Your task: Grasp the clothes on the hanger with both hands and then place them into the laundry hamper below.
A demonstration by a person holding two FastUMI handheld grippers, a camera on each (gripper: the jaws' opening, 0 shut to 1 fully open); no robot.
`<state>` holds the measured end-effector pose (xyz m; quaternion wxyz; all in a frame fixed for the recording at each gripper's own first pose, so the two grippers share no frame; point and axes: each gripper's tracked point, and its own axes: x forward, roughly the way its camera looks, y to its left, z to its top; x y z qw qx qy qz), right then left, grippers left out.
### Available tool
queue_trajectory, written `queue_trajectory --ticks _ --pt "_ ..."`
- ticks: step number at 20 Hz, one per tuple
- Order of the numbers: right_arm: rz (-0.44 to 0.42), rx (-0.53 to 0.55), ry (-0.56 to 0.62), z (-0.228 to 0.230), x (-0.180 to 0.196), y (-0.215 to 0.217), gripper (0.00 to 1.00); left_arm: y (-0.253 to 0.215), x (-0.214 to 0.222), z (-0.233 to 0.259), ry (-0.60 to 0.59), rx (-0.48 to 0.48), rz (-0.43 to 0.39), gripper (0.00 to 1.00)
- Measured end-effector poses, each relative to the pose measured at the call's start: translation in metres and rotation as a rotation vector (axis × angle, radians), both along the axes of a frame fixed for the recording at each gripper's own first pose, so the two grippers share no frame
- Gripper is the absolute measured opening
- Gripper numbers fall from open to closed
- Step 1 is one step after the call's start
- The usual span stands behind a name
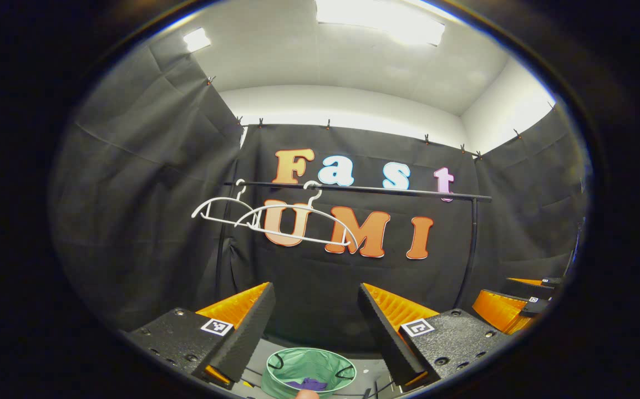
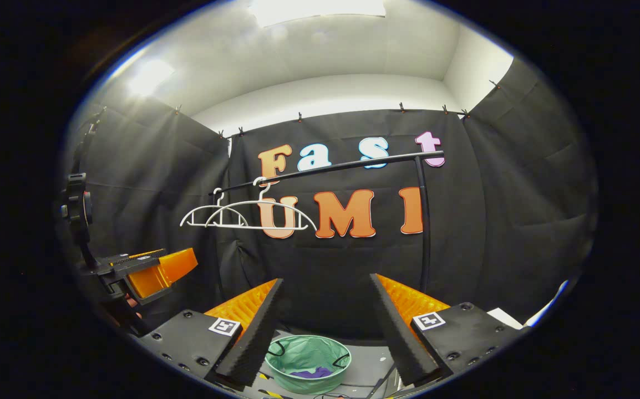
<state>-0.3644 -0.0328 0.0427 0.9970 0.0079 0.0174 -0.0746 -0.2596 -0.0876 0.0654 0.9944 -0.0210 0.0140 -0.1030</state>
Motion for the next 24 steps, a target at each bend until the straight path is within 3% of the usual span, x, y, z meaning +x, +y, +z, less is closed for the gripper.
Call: queue_trajectory --ticks 13,14,15,24 --pt "0.01 0.014 0.002 -0.002 -0.029 0.002 0.98 0.012 -0.034 0.008 -0.014 0.008 0.019 0.92" --pt "0.012 0.015 0.001 -0.002 -0.03 0.003 0.98 0.013 -0.035 0.008 -0.015 0.012 0.023 0.95" --pt "0.014 0.015 0.002 -0.003 -0.03 0.003 0.98 0.014 -0.036 0.007 -0.016 0.013 0.026 0.92" --pt "0.012 0.031 0.006 -0.008 -0.034 -0.001 0.98 0.012 -0.041 0.005 -0.014 0.031 0.027 0.92"
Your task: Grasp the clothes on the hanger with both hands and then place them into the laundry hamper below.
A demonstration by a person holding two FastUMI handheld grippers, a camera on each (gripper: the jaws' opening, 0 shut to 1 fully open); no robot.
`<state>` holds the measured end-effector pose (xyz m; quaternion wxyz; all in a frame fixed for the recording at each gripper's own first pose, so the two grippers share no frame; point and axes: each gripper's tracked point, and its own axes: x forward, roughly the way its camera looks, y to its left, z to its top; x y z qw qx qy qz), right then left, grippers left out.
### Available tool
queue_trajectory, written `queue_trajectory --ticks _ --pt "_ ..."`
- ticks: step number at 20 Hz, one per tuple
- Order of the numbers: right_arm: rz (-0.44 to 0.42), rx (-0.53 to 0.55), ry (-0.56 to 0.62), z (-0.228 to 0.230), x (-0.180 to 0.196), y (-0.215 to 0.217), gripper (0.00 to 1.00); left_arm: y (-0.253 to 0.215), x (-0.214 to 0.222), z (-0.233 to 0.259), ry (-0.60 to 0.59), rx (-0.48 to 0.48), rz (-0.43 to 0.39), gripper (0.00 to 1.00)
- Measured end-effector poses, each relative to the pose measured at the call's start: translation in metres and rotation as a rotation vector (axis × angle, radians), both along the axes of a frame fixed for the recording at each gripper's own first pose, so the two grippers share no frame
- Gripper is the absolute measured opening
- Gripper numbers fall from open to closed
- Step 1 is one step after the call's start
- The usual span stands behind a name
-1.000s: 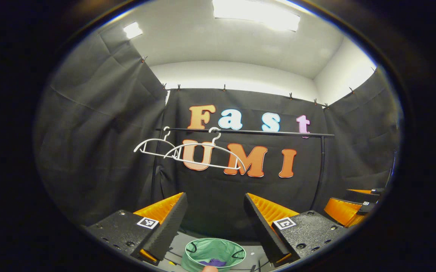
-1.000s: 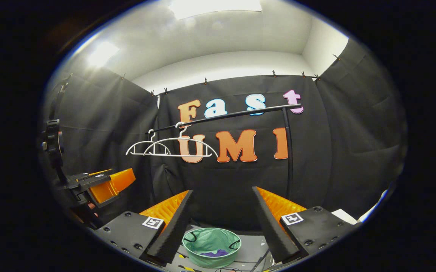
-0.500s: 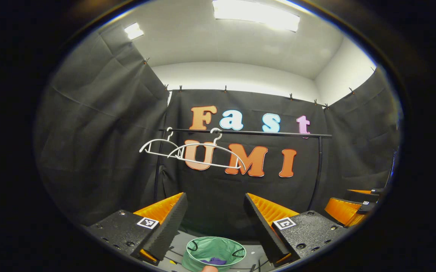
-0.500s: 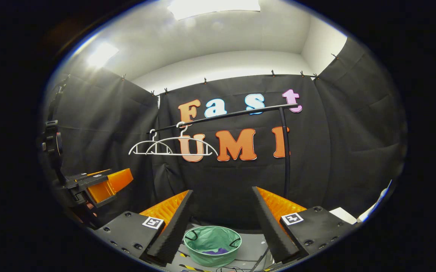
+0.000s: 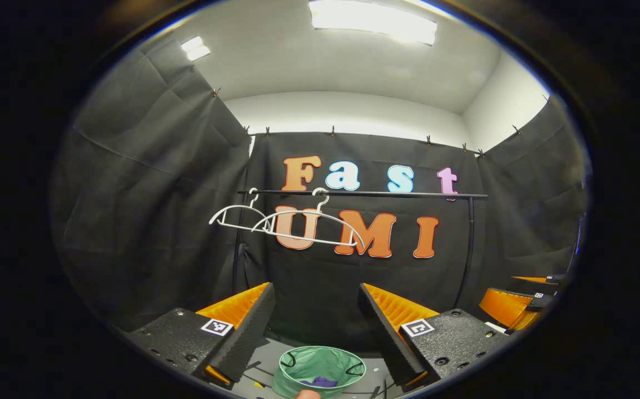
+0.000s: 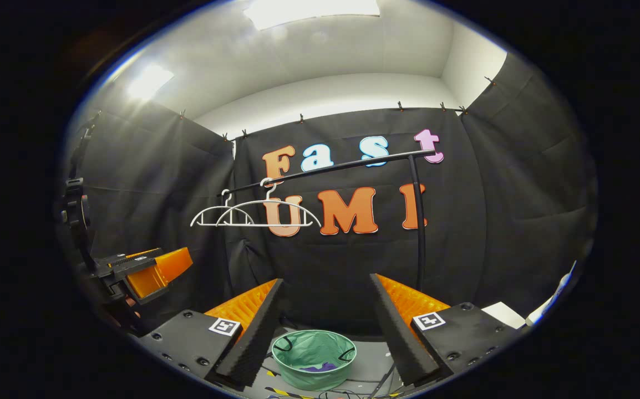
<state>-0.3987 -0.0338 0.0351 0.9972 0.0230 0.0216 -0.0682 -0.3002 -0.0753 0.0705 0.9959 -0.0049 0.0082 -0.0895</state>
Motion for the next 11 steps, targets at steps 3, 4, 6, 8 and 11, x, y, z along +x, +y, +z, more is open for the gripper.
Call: queue_trajectory --ticks 3,4,6,8,11 --pt "-0.009 0.014 0.006 -0.002 -0.001 -0.003 0.98 -0.003 -0.002 0.002 -0.002 -0.003 -0.011 0.92" --pt "-0.013 0.014 0.006 -0.003 -0.002 -0.005 0.98 -0.005 0.0 0.001 -0.002 -0.006 -0.016 0.92" --pt "-0.026 0.017 0.008 -0.003 -0.004 -0.011 0.98 -0.012 0.0 -0.001 0.003 -0.008 -0.034 0.92" --pt "-0.036 0.021 0.007 -0.003 -0.004 -0.014 0.98 -0.015 0.003 -0.004 0.008 -0.005 -0.042 0.92" --pt "-0.044 0.02 0.01 -0.004 -0.002 -0.016 0.98 -0.018 0.006 -0.005 0.006 -0.011 -0.049 0.92"
